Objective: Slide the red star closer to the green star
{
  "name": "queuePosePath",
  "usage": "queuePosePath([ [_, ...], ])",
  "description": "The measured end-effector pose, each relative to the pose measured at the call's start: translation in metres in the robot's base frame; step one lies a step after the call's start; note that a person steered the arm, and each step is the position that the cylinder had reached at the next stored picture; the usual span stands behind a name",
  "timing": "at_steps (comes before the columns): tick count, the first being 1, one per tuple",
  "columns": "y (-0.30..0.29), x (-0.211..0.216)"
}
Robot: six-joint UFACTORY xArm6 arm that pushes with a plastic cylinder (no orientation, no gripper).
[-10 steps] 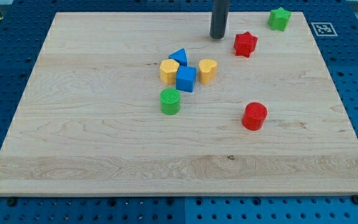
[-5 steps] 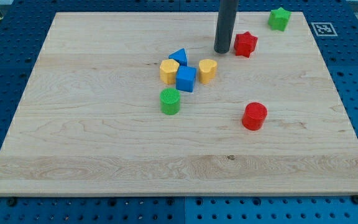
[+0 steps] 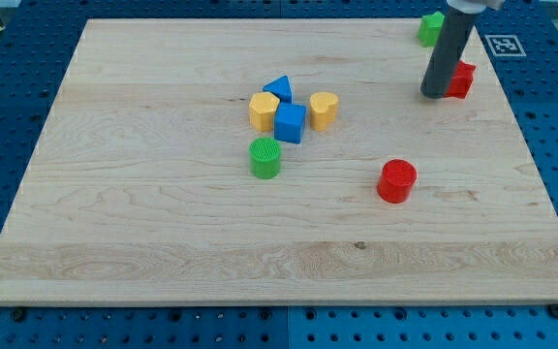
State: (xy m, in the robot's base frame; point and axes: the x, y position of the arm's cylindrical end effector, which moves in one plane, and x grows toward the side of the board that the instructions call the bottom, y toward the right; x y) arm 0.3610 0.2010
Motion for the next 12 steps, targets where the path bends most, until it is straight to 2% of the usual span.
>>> queuePosePath([
  [3, 0.071, 0.007],
  [7, 0.052, -0.016],
  [9, 0.017, -0.015],
  [12, 0.017, -0.071],
])
